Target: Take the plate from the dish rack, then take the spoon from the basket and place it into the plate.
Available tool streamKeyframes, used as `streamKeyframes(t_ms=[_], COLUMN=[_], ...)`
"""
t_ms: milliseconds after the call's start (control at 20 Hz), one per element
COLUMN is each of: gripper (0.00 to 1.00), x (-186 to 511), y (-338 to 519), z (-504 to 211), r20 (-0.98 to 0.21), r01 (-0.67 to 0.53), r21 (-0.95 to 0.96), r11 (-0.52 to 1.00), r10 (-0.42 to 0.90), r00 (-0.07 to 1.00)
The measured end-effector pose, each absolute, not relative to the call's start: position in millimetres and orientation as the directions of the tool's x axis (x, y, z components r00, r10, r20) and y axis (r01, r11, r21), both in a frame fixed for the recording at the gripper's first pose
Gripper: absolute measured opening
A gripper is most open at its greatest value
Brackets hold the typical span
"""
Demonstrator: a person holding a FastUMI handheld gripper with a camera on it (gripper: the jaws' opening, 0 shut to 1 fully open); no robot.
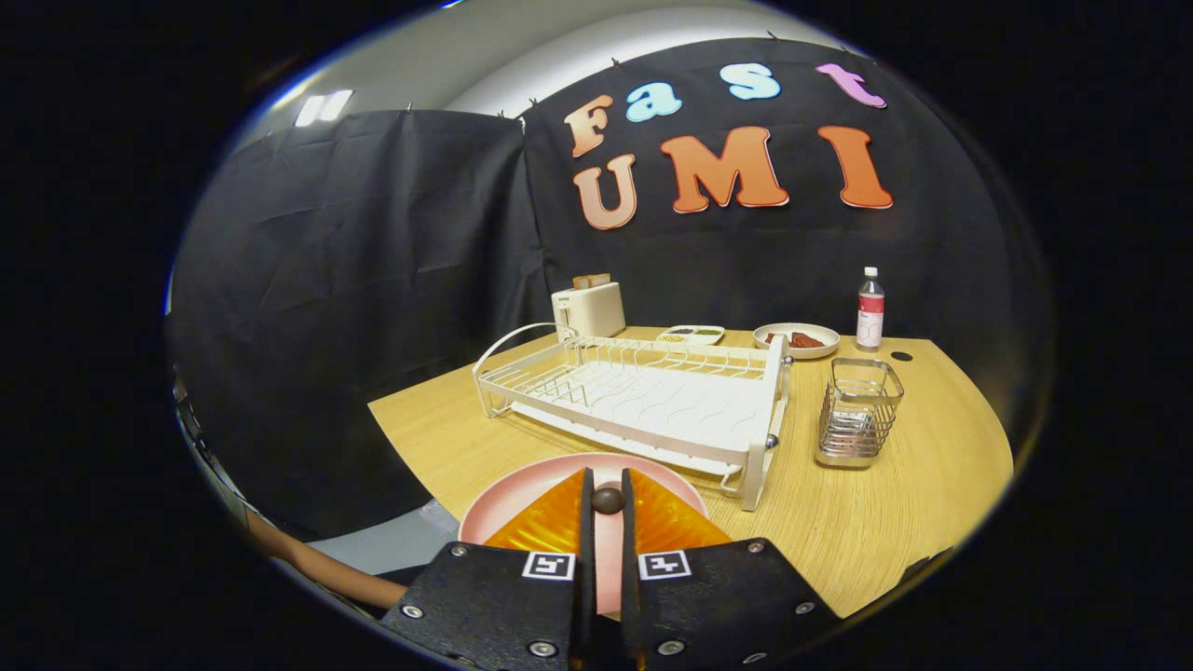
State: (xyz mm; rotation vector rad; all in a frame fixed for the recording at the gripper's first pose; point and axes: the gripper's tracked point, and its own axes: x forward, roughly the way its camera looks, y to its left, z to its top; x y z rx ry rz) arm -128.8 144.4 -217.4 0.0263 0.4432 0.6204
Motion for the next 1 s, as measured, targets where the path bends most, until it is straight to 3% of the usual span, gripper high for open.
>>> streamKeyframes(t_ms=[350, 550, 1000], gripper=[0.23, 0.33, 0.80], x=[-142.8, -126.6, -86.0], y=[148.9, 143.5, 116.5], z=[-233.2, -206.6, -113.1], r20=[-0.404, -0.338, -0.153], r01=[-0.584, -0.542, -0.373], r21=[0.159, 0.136, 0.009], r11=[0.796, 0.829, 0.928], r10=[0.592, 0.553, 0.370], r00=[0.697, 0.761, 0.916])
